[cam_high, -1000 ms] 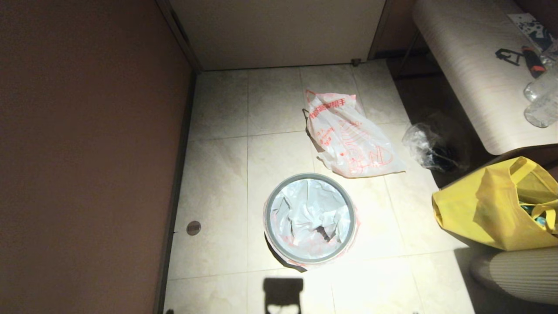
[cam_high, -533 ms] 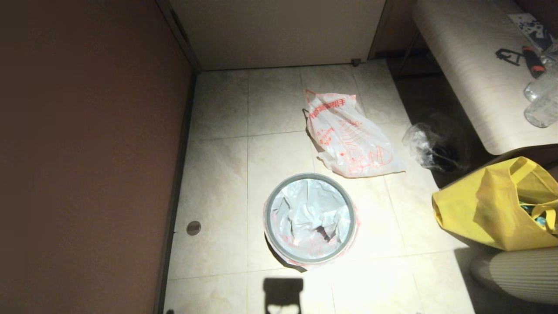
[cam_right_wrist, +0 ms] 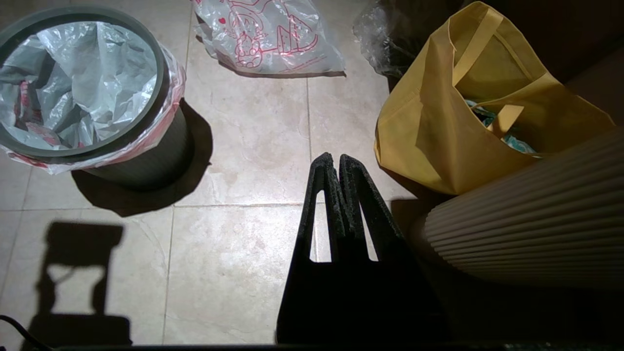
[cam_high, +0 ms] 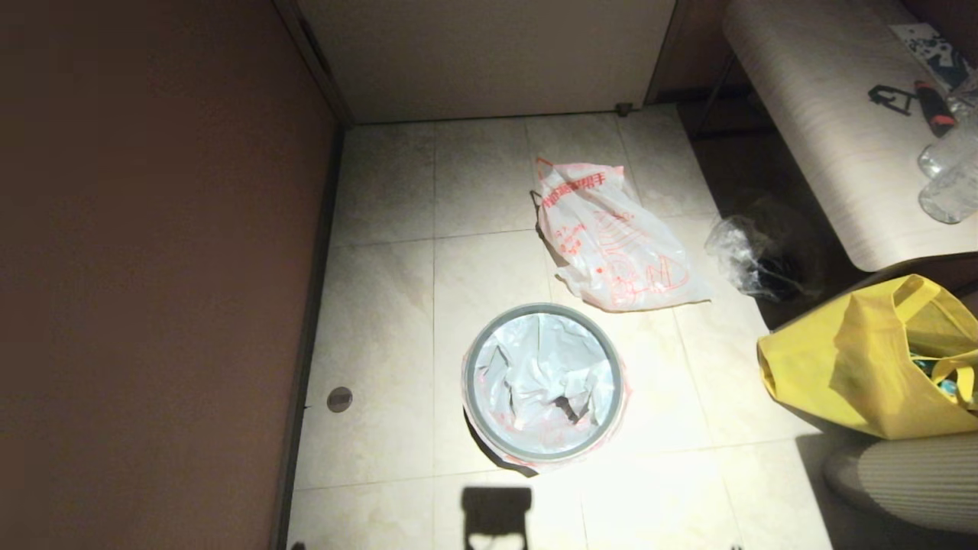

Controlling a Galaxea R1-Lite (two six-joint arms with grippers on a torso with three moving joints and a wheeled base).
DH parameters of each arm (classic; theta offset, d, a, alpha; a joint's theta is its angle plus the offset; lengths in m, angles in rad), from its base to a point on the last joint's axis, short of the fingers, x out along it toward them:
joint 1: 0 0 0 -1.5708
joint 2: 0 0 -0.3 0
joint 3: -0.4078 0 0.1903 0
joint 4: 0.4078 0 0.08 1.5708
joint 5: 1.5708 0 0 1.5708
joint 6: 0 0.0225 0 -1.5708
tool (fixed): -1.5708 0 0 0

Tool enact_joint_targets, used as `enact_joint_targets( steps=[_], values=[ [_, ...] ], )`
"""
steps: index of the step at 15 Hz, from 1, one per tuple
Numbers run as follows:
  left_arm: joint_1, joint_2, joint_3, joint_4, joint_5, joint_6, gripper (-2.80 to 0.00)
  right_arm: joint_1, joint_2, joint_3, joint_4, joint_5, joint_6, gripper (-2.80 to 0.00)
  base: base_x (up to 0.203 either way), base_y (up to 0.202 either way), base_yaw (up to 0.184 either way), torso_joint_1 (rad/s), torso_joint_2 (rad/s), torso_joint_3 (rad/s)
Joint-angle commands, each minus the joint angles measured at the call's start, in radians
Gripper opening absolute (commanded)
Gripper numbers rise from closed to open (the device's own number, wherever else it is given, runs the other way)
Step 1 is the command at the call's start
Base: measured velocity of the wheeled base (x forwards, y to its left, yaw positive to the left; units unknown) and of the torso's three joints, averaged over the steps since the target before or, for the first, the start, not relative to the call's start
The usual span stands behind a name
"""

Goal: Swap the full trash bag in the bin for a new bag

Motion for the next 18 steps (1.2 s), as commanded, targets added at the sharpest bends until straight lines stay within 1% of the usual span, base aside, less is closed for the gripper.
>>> enact_joint_targets(
  steps=[1,3,9,18],
  values=[
    [0.0,0.002,0.0,0.0,0.0,0.0,-2.8,0.0,0.0,0.0,0.01,0.016,0.011,-2.8,0.0,0.0,0.0,0.0,0.0,0.0],
    [0.0,0.002,0.0,0.0,0.001,0.0,-2.8,0.0,0.0,0.0,0.072,0.032,0.025,-2.8,0.0,0.0,0.0,0.0,0.0,0.0],
    [0.0,0.002,0.0,0.0,0.0,0.0,-2.8,0.0,0.0,0.0,0.065,0.032,0.058,-2.8,0.0,0.0,0.0,0.0,0.0,0.0],
    [0.0,0.002,0.0,0.0,0.0,0.0,-2.8,0.0,0.0,0.0,0.064,0.032,0.057,-2.8,0.0,0.0,0.0,0.0,0.0,0.0]
  ],
)
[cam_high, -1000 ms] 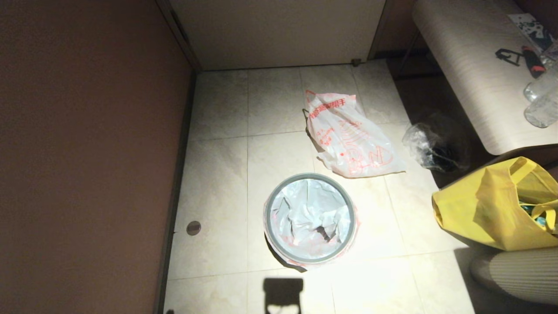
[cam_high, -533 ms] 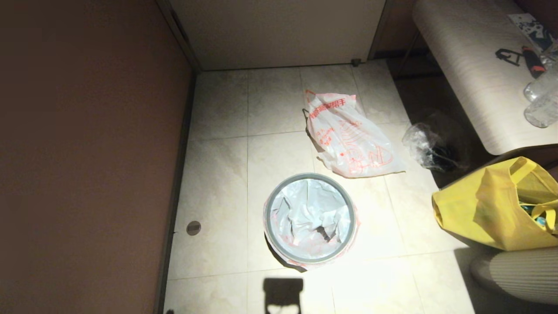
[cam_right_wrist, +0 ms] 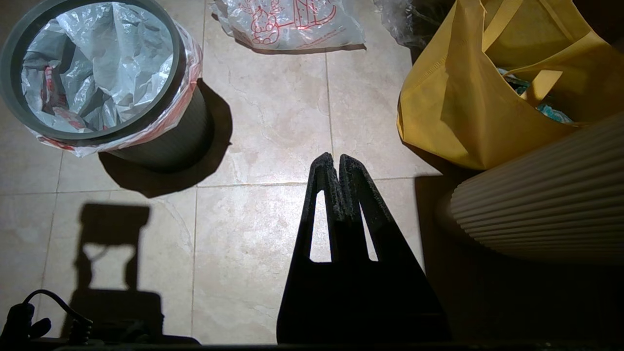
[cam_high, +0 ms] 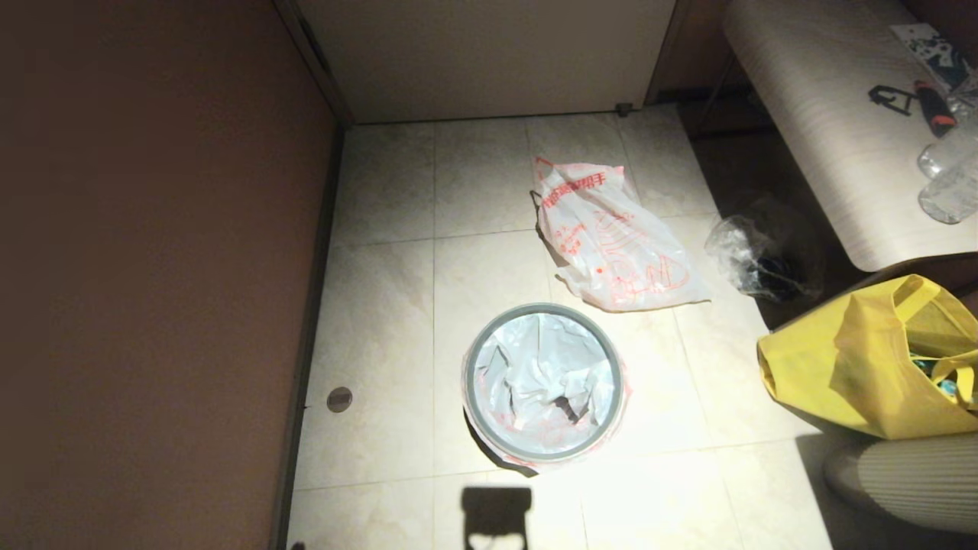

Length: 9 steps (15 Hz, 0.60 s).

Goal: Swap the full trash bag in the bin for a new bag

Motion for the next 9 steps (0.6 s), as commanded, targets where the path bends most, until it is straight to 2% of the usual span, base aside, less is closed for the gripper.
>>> enact_joint_targets(
  steps=[1,9],
  values=[
    [0.0,0.001,0.0,0.0,0.0,0.001,-2.8,0.0,0.0,0.0,0.0,0.0,-0.001,-2.8,0.0,0.0,0.0,0.0,0.0,0.0],
    [0.0,0.001,0.0,0.0,0.0,0.001,-2.8,0.0,0.0,0.0,0.0,0.0,0.001,-2.8,0.0,0.0,0.0,0.0,0.0,0.0]
  ],
)
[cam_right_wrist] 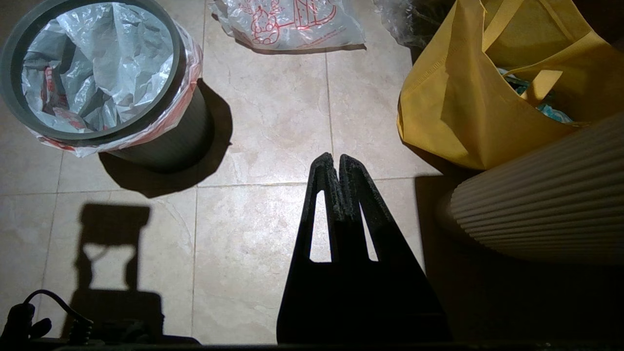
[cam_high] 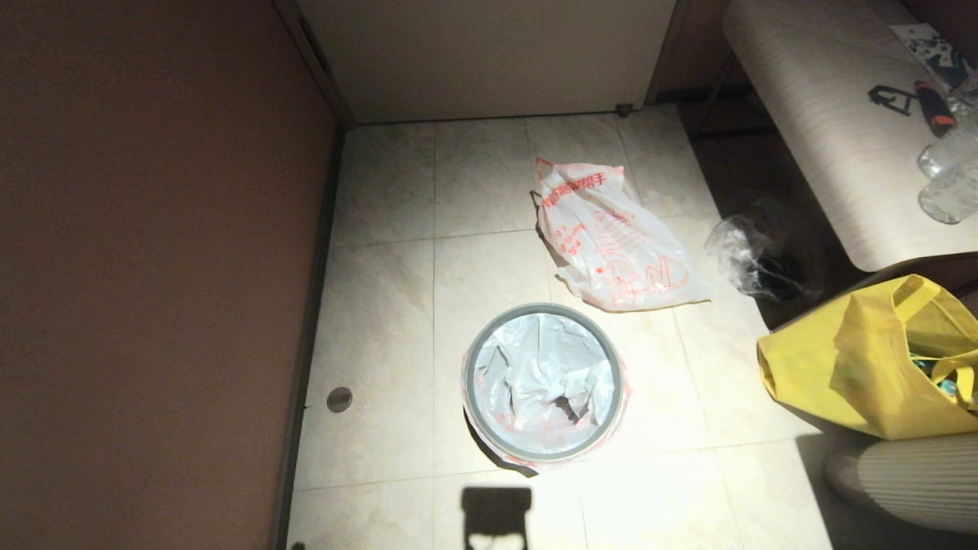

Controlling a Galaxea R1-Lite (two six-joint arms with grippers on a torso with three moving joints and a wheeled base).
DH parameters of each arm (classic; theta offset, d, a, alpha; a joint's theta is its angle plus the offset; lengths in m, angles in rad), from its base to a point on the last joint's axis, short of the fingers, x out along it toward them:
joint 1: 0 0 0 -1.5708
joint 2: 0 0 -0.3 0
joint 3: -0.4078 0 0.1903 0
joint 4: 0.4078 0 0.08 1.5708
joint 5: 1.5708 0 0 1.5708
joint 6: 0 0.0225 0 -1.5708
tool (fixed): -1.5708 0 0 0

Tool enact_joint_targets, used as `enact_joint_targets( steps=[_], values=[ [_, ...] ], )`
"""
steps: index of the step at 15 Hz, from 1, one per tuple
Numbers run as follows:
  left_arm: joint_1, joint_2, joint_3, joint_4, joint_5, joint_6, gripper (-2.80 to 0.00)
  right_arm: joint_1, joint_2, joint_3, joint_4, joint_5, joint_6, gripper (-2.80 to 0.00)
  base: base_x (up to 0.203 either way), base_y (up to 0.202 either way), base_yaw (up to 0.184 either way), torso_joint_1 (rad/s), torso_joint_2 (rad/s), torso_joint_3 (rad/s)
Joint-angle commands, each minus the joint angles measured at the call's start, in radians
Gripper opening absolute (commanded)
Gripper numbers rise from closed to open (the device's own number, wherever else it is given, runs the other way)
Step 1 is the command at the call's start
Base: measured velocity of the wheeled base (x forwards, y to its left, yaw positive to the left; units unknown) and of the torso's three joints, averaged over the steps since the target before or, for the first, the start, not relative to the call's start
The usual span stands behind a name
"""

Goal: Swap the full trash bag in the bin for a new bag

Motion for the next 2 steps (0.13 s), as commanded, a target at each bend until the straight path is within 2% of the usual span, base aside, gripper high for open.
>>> enact_joint_targets(
  steps=[1,2],
  values=[
    [0.0,0.0,0.0,0.0,0.0,0.001,-2.8,0.0,0.0,0.0,0.0,0.0,0.0,-2.8,0.0,0.0,0.0,0.0,0.0,0.0],
    [0.0,0.0,0.0,0.0,0.0,0.001,-2.8,0.0,0.0,0.0,0.0,0.0,0.002,-2.8,0.0,0.0,0.0,0.0,0.0,0.0]
  ],
)
